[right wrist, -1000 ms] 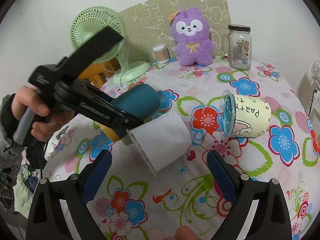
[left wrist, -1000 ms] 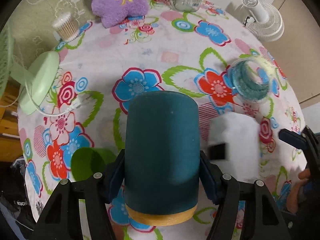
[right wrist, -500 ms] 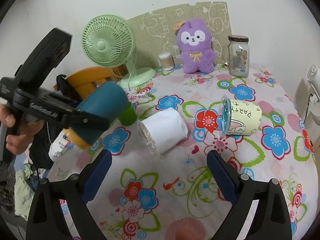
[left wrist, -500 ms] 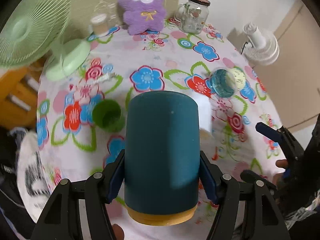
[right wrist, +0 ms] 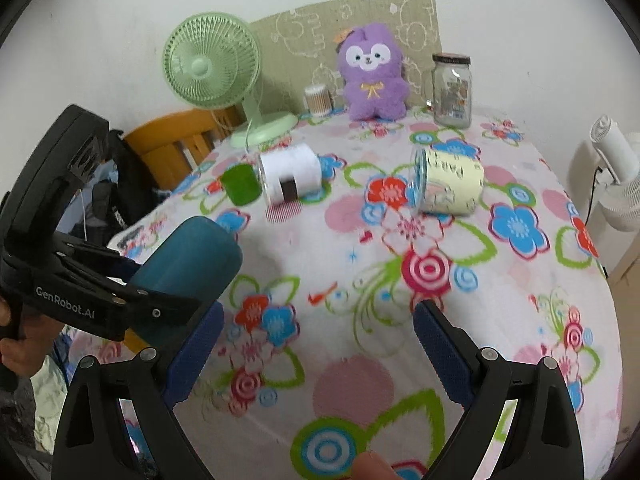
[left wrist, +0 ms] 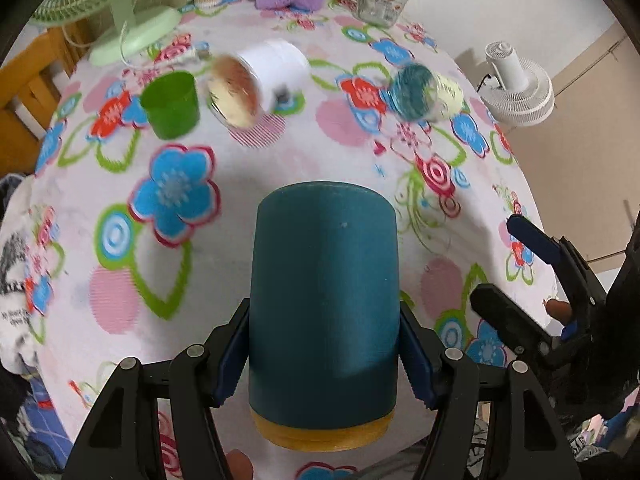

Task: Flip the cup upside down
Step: 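Carry the teal cup with the left tool toward the right tool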

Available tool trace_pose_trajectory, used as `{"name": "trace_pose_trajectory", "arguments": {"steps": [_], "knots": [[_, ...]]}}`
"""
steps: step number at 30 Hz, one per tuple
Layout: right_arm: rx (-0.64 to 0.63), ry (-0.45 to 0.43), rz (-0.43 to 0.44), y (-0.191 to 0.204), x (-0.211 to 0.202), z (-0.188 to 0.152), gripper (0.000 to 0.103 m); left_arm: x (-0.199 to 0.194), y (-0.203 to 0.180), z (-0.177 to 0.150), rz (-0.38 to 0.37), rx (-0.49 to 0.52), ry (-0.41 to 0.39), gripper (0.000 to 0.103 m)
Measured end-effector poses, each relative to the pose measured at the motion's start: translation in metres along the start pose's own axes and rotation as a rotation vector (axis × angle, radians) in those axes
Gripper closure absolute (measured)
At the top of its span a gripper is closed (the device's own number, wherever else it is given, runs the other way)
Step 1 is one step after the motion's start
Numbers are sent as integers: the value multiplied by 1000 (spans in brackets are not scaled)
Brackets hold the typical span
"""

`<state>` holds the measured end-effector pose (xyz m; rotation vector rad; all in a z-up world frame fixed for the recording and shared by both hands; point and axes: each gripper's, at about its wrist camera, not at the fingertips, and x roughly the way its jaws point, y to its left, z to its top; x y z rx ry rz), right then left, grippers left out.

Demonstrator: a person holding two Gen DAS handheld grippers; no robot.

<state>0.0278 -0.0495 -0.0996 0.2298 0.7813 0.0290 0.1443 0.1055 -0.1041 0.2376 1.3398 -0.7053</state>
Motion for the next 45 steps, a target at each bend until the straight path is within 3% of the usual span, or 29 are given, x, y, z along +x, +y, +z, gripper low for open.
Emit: {"name": "trace_pose_trajectory", "arguments": {"steps": [15,18,27,33,40,45], "knots": [[-29,52,-39,1,-3,-25,6,30,-4,-13,20,-24,37,33],[-36,55,-42,3,-3,-24,6,23,-2,-15,2,-31,22,24],[-70,80,-65,32,3,-20,6,-19,25,-35,9,-69,-108,10],[-91,97,-59,67,14,-13,6,-42,63,-66,183,-125,-263,7],[-14,156,-29,93,43,-6,6,-55,110,-106,177,-238,-348,7],[61,191,-93,95,67,-2,6,-53,129,-127,150,-311,-383,7]]}}
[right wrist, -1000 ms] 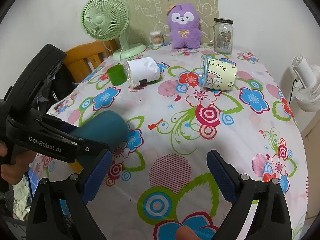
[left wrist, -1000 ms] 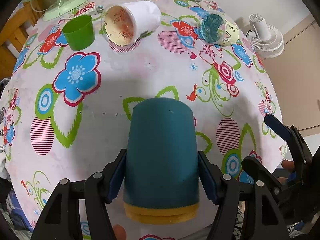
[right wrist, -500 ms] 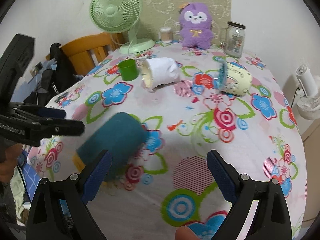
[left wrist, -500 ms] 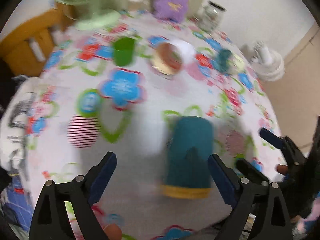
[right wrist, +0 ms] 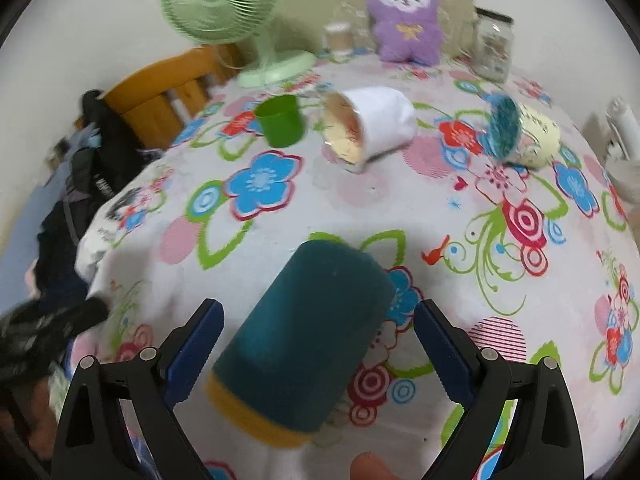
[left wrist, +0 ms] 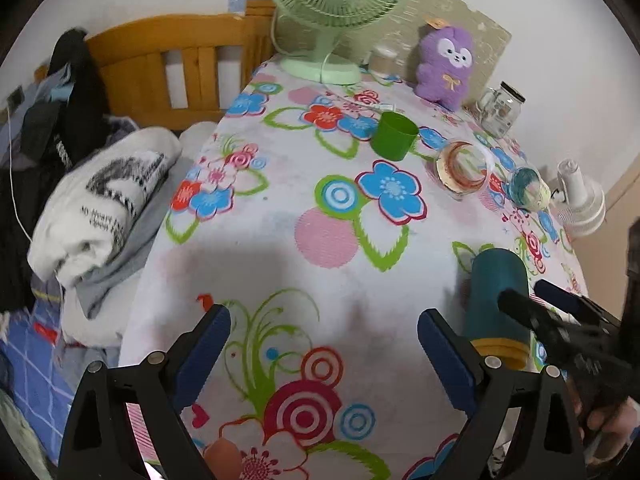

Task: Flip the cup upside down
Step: 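Carry the teal cup with the left tool toward the right tool, then grasp the teal cup with the right tool while the left tool holds it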

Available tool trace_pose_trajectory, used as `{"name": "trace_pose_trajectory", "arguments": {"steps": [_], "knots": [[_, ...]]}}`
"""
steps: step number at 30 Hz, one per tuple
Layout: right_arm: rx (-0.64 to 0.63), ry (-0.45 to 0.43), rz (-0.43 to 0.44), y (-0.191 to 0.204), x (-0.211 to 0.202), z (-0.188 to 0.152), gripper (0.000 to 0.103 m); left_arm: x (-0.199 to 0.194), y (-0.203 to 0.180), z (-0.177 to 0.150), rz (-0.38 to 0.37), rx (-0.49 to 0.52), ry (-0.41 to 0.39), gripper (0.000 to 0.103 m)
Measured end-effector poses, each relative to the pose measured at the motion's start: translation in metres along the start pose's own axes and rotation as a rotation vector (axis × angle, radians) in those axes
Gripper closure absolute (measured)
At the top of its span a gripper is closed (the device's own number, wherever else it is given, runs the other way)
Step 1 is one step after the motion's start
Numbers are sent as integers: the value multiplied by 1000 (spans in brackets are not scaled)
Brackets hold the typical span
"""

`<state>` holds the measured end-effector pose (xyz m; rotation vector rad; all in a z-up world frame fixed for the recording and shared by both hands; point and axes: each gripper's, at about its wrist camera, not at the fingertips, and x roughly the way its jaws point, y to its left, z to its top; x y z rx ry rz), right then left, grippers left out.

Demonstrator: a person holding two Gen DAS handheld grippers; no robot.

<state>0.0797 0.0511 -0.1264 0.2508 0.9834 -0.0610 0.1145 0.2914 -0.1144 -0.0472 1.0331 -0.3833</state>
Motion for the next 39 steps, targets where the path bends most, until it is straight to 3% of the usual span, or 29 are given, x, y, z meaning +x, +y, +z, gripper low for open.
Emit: {"name": "trace_pose_trajectory", "arguments": {"steps": [8,10,12,15,24,39], "knots": [[117,80,-17,-7,25,12,6,2,-1,-14,-53,-1,12,7],[101,98,-4,-2,30,11,11,3,-5,-17,-70,7,14,7],[85,111,-11,2,34,11,24,4,-8,-19,-86,5,15,7],[112,127,24,-1,40,10,28,9,-12,-24,-102,2,33,7],[77,19,70,3,17,15,31,12,-12,-29,-111,-14,43,7],[-71,-147,33,23,-46,11,34,0,-21,-29,-108,-16,19,7]]}}
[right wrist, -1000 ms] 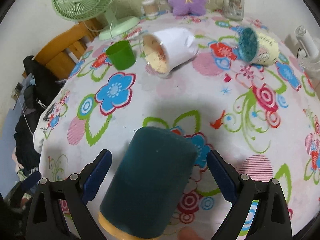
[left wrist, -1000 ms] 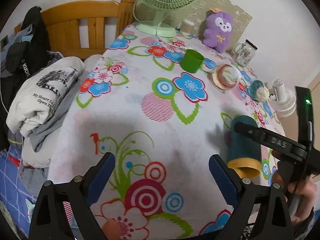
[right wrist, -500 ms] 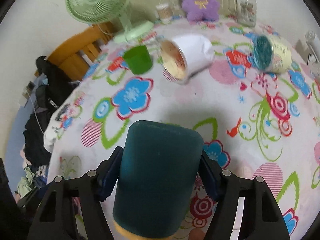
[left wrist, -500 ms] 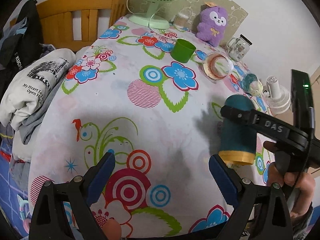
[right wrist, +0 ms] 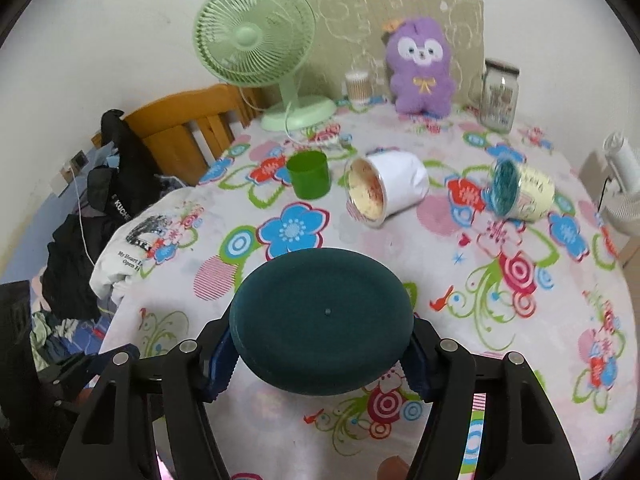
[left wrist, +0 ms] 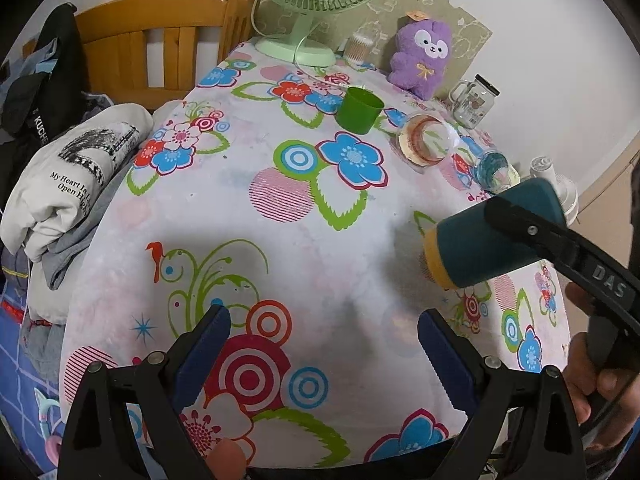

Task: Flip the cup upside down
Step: 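Grasp the teal cup with the right tool while the left tool holds it, then rotate the teal cup with the right tool so its yellow rim faces down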

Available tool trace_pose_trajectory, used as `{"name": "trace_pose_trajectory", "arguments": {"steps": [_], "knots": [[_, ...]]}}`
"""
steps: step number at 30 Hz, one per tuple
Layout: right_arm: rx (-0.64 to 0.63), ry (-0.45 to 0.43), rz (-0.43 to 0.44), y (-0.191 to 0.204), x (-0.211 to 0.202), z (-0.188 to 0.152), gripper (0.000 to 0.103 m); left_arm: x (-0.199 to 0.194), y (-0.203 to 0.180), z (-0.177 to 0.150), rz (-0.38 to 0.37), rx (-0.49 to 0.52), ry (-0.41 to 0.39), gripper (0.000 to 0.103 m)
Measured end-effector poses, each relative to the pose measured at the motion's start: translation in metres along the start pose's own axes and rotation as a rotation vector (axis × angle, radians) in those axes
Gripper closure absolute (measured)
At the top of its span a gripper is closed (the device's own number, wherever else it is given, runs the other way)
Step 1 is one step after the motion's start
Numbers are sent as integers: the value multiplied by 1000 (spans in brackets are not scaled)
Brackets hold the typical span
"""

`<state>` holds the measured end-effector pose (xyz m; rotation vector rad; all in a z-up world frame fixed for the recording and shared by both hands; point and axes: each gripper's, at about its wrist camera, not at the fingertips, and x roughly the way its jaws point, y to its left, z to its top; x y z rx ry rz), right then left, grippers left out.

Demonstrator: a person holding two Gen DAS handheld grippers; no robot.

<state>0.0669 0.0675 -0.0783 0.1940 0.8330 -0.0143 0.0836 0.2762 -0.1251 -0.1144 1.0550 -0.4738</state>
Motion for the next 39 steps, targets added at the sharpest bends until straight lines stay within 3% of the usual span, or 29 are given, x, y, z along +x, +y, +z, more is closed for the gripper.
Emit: {"name": "trace_pose_trajectory", "arguments": {"steps": [12,24,29,39], "knots": [[-76,-37,-92,-10,-26,-11,34,1,-18,-3,6,18,3,7],[-46,58,-35,-33,-3,-43,32,17,-40,-10,23,42,35,7],[-86,54,-42,-29,-7,-44,22,20,-45,-12,25,38,41,7],[-98,42,-21,-28,-15,-42,22,15,-45,-11,29,31,28,7]]}}
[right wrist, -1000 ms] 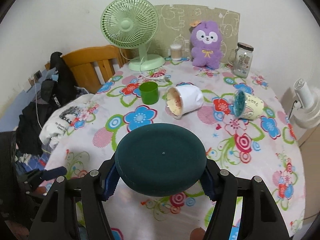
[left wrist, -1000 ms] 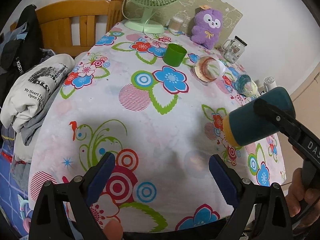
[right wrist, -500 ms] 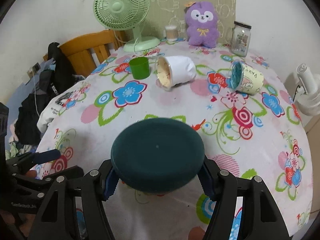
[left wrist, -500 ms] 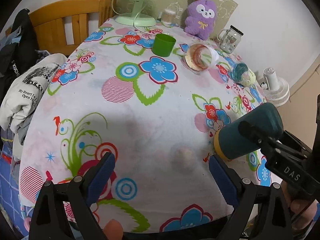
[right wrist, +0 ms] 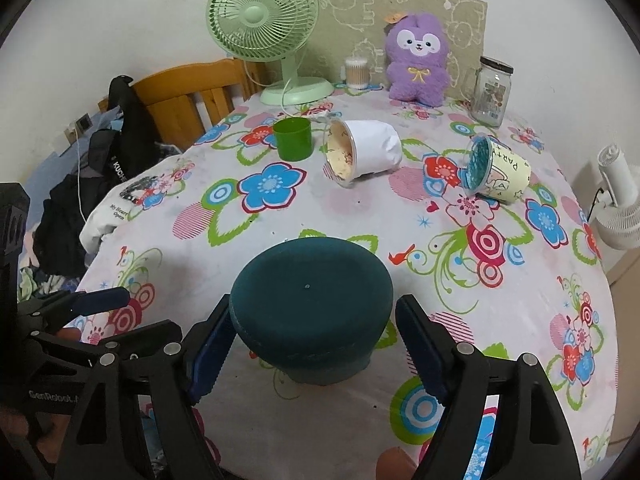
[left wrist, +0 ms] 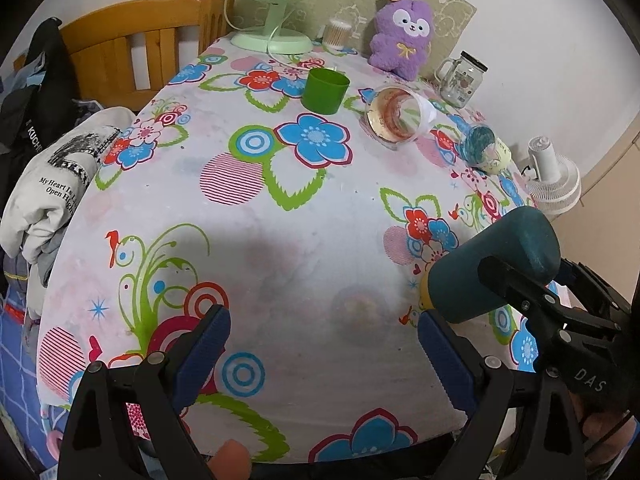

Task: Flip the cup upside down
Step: 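Rotate the teal cup with the right tool so its yellow rim faces down, then set the teal cup rim-down on the table and open the right tool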

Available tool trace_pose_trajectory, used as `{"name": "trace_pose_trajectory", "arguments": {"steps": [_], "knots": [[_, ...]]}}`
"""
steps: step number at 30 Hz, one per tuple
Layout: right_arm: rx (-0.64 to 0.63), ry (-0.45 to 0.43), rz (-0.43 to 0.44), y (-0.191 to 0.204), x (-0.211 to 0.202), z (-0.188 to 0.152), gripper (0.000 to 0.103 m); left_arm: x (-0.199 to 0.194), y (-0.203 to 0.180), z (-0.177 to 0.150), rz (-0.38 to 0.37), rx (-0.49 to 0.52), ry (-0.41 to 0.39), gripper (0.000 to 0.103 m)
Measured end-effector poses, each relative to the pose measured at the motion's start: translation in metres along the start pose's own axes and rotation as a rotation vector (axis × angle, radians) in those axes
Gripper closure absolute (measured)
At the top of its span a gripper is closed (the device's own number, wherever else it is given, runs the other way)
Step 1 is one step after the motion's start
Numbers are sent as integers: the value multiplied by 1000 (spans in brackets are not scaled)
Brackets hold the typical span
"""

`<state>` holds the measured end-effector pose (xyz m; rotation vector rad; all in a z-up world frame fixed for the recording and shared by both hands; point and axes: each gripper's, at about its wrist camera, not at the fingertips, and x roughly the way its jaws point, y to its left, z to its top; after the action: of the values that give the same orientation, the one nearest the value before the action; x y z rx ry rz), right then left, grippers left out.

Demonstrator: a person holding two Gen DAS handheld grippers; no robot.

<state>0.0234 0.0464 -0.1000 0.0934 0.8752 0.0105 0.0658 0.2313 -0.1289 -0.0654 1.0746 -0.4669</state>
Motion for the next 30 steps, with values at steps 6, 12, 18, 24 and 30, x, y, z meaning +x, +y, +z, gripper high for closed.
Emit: {"name": "trace_pose_trajectory", "arguments": {"steps": [6,12,18,24,30], "knots": [[-3,-26,-2,-1,-12,3,21,-8,-2,2,0,7,-22,7],[-5,-49,5,-1,-23,7,20,-18,-9,5,7,24,-47,7],[-4,-83,13,-1,-37,12,19,-35,-12,9,19,22,-107,1],[11,-144,2,-8,-59,16,16,-53,-12,12,38,2,-179,1],[-5,-222,-13,-6,-86,23,10,-71,-20,16,50,20,-244,0]]}}
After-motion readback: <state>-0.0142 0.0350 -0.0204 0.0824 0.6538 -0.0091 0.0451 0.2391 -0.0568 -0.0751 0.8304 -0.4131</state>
